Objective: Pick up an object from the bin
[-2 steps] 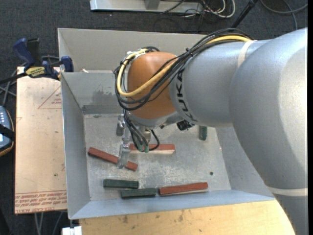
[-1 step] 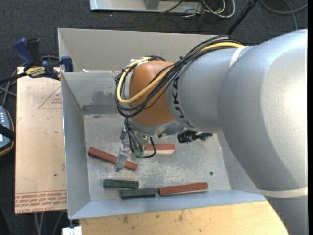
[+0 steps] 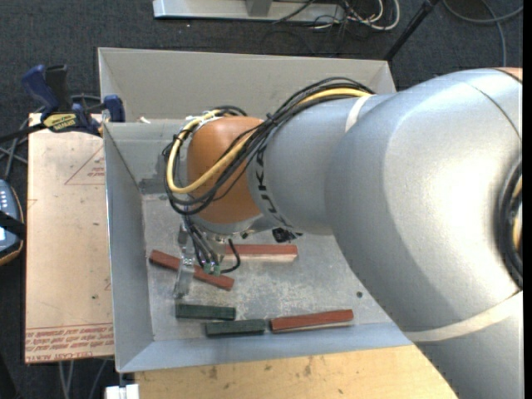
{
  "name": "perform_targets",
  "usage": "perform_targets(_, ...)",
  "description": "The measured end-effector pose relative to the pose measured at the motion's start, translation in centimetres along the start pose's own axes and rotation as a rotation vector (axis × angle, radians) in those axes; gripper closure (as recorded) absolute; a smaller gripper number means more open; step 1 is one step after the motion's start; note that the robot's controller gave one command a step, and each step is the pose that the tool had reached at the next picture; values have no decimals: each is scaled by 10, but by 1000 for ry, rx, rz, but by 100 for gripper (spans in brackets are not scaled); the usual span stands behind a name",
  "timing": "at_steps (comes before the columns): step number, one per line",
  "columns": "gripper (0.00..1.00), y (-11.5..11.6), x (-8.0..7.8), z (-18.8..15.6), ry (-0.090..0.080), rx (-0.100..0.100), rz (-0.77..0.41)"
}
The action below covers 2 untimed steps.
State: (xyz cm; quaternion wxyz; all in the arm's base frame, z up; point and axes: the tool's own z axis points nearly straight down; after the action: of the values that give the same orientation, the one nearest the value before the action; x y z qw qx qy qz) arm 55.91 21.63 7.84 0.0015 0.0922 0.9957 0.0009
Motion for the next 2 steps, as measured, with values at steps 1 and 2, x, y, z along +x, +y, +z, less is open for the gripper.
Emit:
perform_targets(1,100,-26,15,7,1,-1,342)
perform_targets(2,100,-26,15,7,1,-1,342)
